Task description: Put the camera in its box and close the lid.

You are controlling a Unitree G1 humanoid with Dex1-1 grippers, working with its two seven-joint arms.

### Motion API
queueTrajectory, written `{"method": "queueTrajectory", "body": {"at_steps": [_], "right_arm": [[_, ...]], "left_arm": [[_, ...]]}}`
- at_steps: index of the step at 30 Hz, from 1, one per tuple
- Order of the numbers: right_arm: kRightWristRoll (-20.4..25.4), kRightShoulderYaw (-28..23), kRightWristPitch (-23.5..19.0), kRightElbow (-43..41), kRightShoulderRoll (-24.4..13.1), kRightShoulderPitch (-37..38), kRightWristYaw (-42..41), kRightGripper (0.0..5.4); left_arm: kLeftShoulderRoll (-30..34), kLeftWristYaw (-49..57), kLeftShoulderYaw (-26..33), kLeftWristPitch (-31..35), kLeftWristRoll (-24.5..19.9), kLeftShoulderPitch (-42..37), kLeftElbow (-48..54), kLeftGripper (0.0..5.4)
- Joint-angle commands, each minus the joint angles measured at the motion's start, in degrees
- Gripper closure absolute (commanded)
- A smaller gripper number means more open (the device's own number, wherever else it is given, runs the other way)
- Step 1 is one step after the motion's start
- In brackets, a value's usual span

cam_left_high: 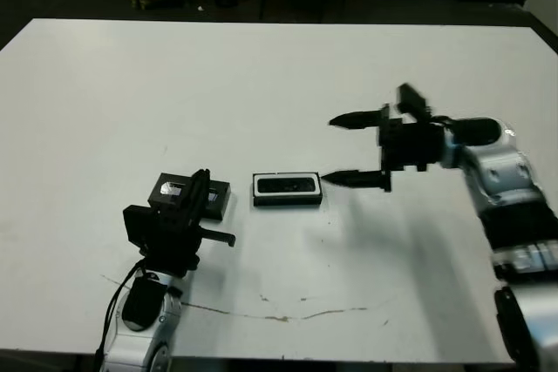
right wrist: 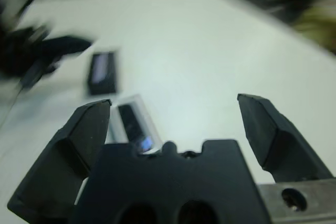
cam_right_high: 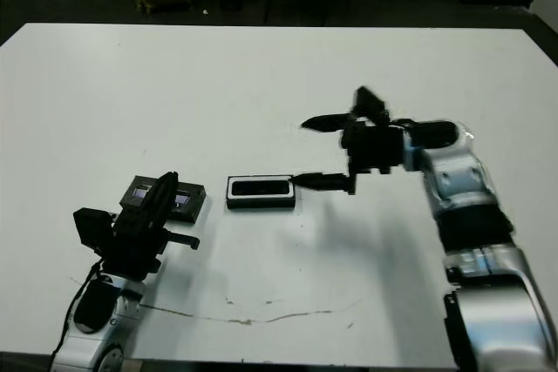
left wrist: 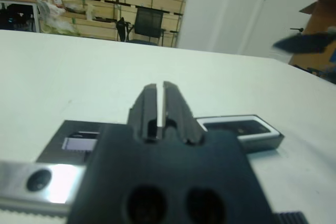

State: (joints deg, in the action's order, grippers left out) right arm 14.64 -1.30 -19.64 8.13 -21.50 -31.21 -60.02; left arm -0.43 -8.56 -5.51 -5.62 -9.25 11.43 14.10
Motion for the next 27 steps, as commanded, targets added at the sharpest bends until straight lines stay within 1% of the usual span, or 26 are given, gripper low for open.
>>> {"method": "queueTrajectory", "body": {"at_steps": [1, 3, 6, 7, 10, 13, 15, 18, 22, 27], "right_arm": [[-2.1, -5.3, -6.8, -19.3, 9.9, 15.5, 24.4, 0.57], [-3.1, -5.2, -7.7, -26.7, 13.5, 21.6, 31.7, 1.02], [-4.6, -3.0, -5.4, -33.9, 15.7, 29.5, 36.8, 1.70], [-5.0, -2.1, -4.3, -36.0, 16.2, 32.3, 38.0, 1.94], [-6.2, 0.4, 1.5, -39.2, 17.2, 39.7, 40.3, 2.59], [-6.8, 1.8, 5.8, -39.8, 17.4, 44.1, 41.6, 3.27], [-6.6, 2.4, 7.8, -39.9, 17.6, 46.1, 42.2, 3.72], [-5.9, 3.3, 8.9, -40.2, 17.4, 48.1, 42.5, 4.37], [-4.7, 3.9, 11.1, -38.2, 17.1, 48.3, 41.8, 5.32], [-4.4, 4.1, 11.0, -37.2, 16.7, 47.6, 42.5, 5.38]], "left_arm": [[1.0, 0.0, 1.5, -0.3, 0.5, -0.1, -0.9, 5.40], [1.7, 0.7, 2.2, 0.6, 1.3, -0.4, 0.2, 5.40], [3.3, 0.4, 4.0, 2.1, 1.1, -1.3, 1.8, 5.40], [4.1, -0.3, 5.0, 2.8, 0.3, -1.9, 2.4, 5.40], [7.7, -2.5, 8.1, 4.7, -1.6, -4.4, 3.2, 5.40], [11.6, -5.1, 10.8, 3.7, -1.7, -7.5, 1.7, 5.40], [14.3, -6.7, 12.4, 3.4, -1.7, -10.0, 0.3, 5.40], [18.8, -10.2, 14.2, 5.6, -3.0, -13.9, -1.0, 5.40], [26.4, -17.1, 15.6, 12.9, -6.0, -19.9, -3.9, 5.40], [33.1, -26.3, 14.7, 14.7, -6.8, -26.6, -11.7, 5.40]]}}
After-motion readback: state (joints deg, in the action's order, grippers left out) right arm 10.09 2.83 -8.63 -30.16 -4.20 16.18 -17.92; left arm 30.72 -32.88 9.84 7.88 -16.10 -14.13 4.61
